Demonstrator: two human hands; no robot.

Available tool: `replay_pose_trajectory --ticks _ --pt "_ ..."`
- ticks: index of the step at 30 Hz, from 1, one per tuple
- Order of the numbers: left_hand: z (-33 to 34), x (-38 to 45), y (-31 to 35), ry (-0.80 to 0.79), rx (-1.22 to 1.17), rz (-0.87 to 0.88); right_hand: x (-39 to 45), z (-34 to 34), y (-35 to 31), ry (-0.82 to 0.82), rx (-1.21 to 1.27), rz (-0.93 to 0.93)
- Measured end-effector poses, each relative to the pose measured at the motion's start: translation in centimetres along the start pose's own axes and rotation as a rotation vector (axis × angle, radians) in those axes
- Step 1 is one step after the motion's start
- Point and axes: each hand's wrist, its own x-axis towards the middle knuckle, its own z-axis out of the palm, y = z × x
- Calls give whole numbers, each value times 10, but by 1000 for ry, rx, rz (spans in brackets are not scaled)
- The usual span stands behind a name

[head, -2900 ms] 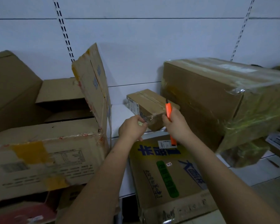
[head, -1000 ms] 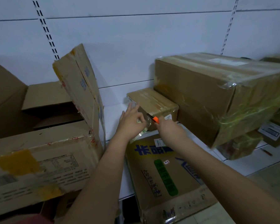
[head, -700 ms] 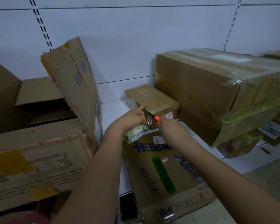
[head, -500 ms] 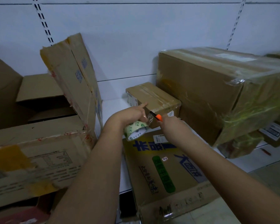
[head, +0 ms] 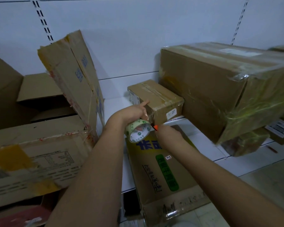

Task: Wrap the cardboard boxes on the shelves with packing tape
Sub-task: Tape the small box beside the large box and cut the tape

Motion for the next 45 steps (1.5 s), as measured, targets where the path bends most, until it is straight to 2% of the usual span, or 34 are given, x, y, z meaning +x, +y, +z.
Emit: replay_pose_trajectory --ticks 2,5,10,14,22,30,35,42,45 --pt "-1 -1 1 -2 -49 7 -7 10 11 -10 -34 31" --pt "0 -2 6 38 23 14 -24 12 21 78 -6 13" --pt "20 -17 -12 360 -94 87 -46 -7 23 371 252 19" --pt "40 -32 -25 594 -196 79 -19 -30 8 634 351 -79" --pt "53 -39 -44 629 -305 -46 24 -22 -13 567 440 -34" --pt "63 -52 -58 775 -416 -69 37 -20 -37 652 252 56" --pt "70 -73 -59 742 -555 -43 39 -18 -22 608 233 -37" --pt "66 -96 -52 612 -748 -31 5 -19 6 600 109 -167" --pt "64 -104 -46 597 -846 -30 -12 -20 4 572 155 -255"
